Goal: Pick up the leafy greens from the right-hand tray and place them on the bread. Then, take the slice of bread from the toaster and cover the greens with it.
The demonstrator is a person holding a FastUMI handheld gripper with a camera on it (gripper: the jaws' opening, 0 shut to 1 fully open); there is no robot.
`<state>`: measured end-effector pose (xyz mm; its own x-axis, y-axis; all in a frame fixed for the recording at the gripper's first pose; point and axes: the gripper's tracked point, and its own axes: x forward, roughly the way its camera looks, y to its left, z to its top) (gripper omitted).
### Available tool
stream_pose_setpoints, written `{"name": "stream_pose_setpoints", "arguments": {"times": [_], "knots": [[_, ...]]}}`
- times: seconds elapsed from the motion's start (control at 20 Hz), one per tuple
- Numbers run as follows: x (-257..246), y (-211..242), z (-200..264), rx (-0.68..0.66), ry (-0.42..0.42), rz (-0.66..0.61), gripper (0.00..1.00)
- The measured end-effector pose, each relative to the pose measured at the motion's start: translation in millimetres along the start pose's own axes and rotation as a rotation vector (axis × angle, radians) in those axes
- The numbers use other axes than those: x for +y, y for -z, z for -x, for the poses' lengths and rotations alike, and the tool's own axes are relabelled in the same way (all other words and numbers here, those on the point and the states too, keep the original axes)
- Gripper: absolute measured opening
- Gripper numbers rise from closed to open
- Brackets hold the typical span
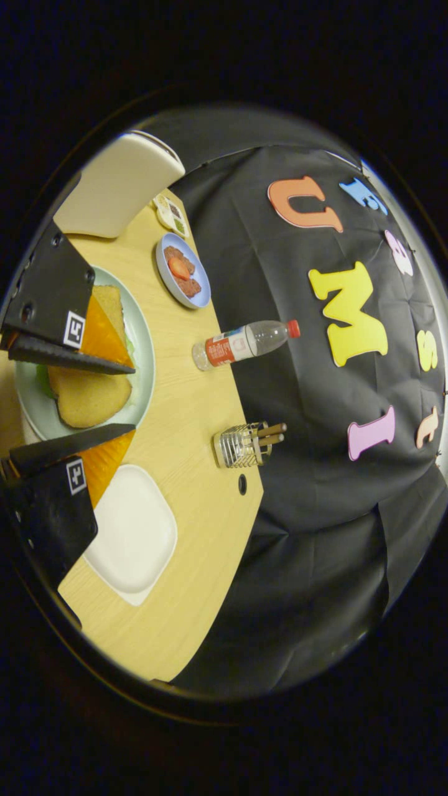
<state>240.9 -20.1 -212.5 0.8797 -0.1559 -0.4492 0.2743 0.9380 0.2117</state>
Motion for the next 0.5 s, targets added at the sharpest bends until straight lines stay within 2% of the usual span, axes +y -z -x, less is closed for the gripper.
{"name": "stream_pose_setpoints", "arguments": {"times": [0.25,0.35,0.5], "knots": [[12.2,-19.6,37.5,-0.08,-0.017,0.05,0.8],[20.0,-31.4,66.9,-0.122,-0.034,0.054,0.89],[32.7,-45.1,117.3,-0.184,-0.05,0.087,0.92]]}}
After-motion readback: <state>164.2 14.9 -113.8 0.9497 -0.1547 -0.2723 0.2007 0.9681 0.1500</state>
